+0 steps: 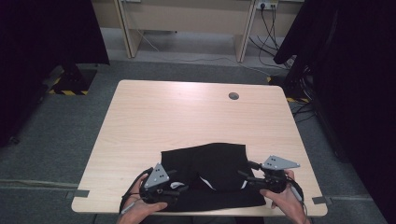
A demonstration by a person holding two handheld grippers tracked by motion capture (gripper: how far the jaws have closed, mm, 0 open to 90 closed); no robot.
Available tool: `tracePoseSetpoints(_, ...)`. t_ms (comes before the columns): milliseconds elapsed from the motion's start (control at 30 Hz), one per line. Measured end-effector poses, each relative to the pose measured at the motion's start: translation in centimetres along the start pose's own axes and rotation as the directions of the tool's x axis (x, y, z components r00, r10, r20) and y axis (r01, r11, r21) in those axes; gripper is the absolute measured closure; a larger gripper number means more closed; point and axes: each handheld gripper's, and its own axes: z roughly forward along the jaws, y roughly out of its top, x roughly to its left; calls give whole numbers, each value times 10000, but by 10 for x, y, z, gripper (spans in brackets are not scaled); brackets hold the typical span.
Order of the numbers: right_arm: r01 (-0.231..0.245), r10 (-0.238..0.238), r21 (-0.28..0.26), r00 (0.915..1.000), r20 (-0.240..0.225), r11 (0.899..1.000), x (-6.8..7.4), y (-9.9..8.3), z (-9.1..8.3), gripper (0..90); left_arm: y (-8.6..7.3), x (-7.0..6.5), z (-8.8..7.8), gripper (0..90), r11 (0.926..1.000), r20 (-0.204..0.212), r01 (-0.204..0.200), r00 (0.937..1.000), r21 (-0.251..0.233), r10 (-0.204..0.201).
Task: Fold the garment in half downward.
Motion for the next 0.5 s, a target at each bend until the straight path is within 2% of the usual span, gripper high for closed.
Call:
tracePoseSetpoints(67, 37, -36, 286, 10000, -46, 9996, 2, -1, 7, 429, -4, 2, 2, 267, 9997, -104, 44, 9999, 221, -42)
tracePoseSetpoints(133, 44, -40, 511, 10000, -69, 9987, 2, -5, 14, 428, -9, 6, 7, 252, 9978, -381, 98, 9992, 660, -73)
tracePoseSetpoints(267, -141, 146, 1027, 9999, -48, 9946, -1, -14, 27, 416, -20, 9, 16, 237, 9899, -961, -131, 9950, 1413, 268)
tracePoseSetpoints(300, -170, 176, 1116, 9998, -48, 9936, -2, -16, 29, 413, -22, 10, 18, 237, 9884, -1080, -283, 9931, 1493, 447)
tracePoseSetpoints(400, -206, 219, 1222, 9997, -93, 9923, -6, -19, 33, 408, -19, 14, 21, 252, 9874, -1262, -381, 9903, 1537, 579)
tracePoseSetpoints(500, -65, 50, 1389, 9999, 115, 9903, -10, -14, 37, 407, -13, 25, 29, 264, 9884, -1318, -280, 9901, 1494, 479)
